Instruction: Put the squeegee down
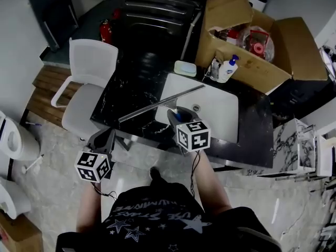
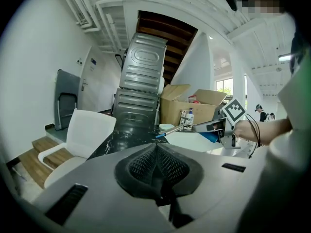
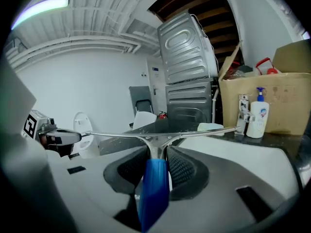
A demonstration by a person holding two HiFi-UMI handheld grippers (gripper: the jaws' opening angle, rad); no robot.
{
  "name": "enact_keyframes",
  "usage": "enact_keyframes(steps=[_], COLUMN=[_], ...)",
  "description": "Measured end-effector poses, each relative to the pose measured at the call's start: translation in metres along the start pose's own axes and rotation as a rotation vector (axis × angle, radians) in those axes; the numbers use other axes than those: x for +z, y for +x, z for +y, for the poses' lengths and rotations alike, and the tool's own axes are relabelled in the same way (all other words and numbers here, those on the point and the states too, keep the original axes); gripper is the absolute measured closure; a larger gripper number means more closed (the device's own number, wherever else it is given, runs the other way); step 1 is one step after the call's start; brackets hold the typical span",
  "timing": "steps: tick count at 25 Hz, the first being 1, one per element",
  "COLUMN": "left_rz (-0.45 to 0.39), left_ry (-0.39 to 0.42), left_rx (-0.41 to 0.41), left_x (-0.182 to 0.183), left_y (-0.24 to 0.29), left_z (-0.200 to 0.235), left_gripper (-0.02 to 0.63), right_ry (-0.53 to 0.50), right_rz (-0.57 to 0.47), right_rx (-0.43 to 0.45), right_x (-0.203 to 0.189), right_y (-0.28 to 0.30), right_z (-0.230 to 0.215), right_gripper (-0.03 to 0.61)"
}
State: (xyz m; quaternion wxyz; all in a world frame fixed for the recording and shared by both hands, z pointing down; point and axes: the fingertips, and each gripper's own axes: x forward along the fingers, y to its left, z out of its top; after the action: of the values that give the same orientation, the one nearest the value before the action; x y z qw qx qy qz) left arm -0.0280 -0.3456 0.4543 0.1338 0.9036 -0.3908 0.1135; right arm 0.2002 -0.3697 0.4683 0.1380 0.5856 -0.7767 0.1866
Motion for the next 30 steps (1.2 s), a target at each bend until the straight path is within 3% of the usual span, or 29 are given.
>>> enact_keyframes(steps=[8,17,30], left_rz=[-0.028,-0.035,-0.006], left_ry=[-0.03,-0.057,-0.073], left_rx=[0.129,0.228,0.266], left_x=[0.015,0.027,0.028], left_y=[0.018,0.051,0.09], left_z=[0.044,0.084,0.109], left_gripper=[0.595,0.595,0.595], right_ry=[-0.081,-0.133,-0.149], right_rz=[0.029,0.086,0.172], right_rx=[0.14,0.22,0.209], right_x=[0.036,0.055,0.042], right_y=[0.086,0.169,0.243], right_z=[0.008,-0.003,-0.029], right_gripper=[0.439,0.439,0.439])
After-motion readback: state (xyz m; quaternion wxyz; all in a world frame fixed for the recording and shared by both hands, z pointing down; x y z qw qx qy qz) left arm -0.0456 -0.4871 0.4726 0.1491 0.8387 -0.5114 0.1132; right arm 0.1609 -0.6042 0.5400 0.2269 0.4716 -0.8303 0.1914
